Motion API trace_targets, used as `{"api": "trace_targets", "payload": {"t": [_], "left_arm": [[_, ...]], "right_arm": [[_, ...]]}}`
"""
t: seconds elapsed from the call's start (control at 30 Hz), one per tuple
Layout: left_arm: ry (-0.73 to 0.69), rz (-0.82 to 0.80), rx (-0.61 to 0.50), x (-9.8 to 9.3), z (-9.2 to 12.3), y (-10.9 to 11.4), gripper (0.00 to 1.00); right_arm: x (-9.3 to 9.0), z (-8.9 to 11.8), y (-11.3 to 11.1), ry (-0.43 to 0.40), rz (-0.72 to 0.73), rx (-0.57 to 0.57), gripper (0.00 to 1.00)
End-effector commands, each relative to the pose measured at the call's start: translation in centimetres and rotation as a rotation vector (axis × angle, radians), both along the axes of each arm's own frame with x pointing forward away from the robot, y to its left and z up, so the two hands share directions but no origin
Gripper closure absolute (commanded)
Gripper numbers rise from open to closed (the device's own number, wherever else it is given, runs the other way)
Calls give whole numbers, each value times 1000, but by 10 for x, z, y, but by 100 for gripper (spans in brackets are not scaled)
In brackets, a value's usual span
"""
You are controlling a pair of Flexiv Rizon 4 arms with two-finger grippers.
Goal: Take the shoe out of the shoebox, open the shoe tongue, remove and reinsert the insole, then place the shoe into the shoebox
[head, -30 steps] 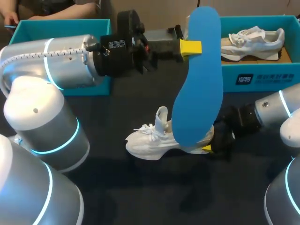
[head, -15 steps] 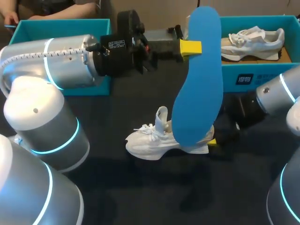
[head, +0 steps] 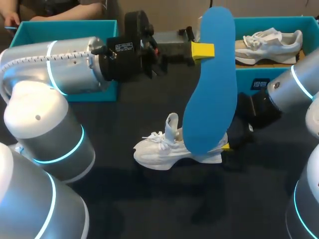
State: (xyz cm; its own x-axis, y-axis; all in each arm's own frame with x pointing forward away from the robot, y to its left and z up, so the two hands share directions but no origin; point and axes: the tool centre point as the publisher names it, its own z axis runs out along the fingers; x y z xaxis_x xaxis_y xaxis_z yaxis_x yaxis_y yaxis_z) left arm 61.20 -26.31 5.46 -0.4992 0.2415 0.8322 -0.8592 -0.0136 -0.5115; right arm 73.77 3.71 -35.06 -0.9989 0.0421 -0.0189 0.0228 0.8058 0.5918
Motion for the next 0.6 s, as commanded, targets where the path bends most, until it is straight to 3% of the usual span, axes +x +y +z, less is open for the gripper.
{"api": "trace_targets", "payload": {"t": [0.03,0.23,0.6], "left_arm": [[0,3,1,0,0,-3,100],[0,3,1,0,0,-3,100],[0,3,1,0,0,-3,100]], "right_arm": [[-1,1,1,0,-3,-19,0],[-1,1,1,0,-3,-19,0],[-3,31,-4,-39,8,-190,0]]}}
